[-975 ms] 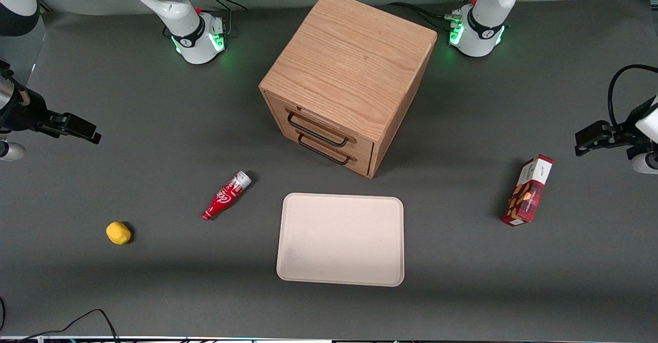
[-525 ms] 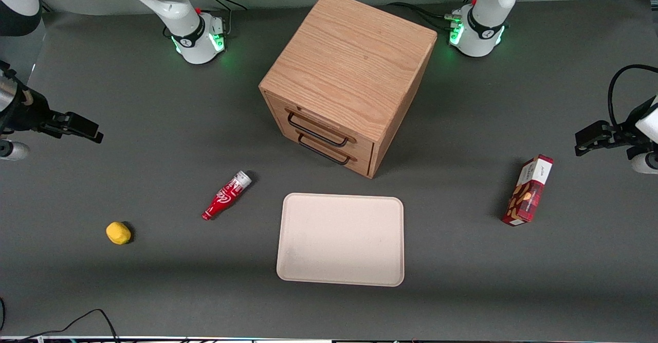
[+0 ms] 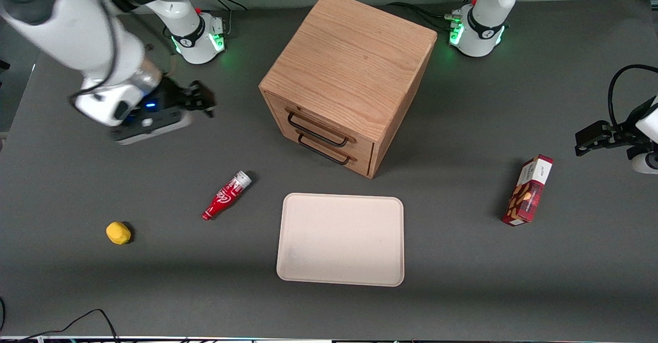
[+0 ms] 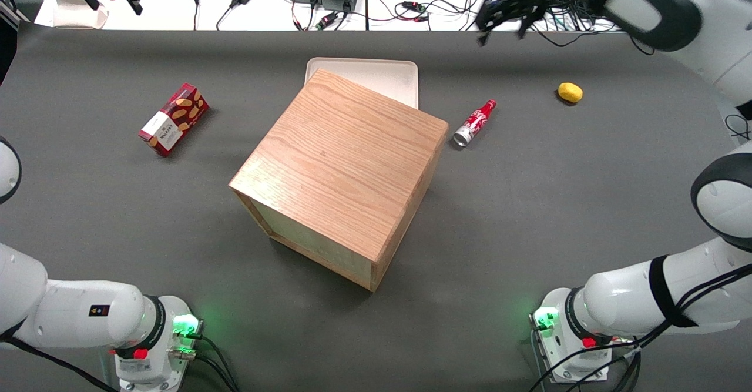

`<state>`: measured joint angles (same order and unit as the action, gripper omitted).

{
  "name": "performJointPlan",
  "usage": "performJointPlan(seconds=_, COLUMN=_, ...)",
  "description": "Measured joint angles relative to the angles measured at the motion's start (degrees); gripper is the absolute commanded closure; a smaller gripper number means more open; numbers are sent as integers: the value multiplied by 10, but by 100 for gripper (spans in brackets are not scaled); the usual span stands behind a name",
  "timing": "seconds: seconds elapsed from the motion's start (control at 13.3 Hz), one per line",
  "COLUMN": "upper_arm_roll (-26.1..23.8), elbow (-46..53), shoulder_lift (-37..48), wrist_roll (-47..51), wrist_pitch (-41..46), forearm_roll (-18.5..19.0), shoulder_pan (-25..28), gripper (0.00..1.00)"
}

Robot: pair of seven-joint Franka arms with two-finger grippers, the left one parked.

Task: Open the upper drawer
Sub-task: 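Move the right gripper to the upper drawer's black handle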

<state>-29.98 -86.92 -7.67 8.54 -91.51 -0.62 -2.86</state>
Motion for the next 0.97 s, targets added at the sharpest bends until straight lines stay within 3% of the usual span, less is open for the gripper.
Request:
performJointPlan(seconds=0.15, upper_arm_roll=-51, elbow=6, shoulder_lift=-27, wrist_roll=-3, wrist_pitch=-17, forearm_roll=3, shoulder_pan=0, gripper=0)
performJointPlan(seconds=0.38, upper_arm_roll=-129, elbow=10, shoulder_lift=-66, wrist_roll=-17, wrist_pitch=-64, forearm_roll=65, shoulder_pan=3, gripper=0)
performJointPlan(seconds=0.67, upper_arm_roll=-139, elbow=15, shoulder_lift=-98, wrist_roll=-100, wrist_pitch=-104, forearm_roll=78, shoulder_pan=5, gripper=0)
performJointPlan(seconds=0.97, upper_arm_roll=-147, elbow=27, shoulder_lift=-134, wrist_roll=-112, wrist_pitch=-122, forearm_roll=79, shoulder_pan=15, gripper=0)
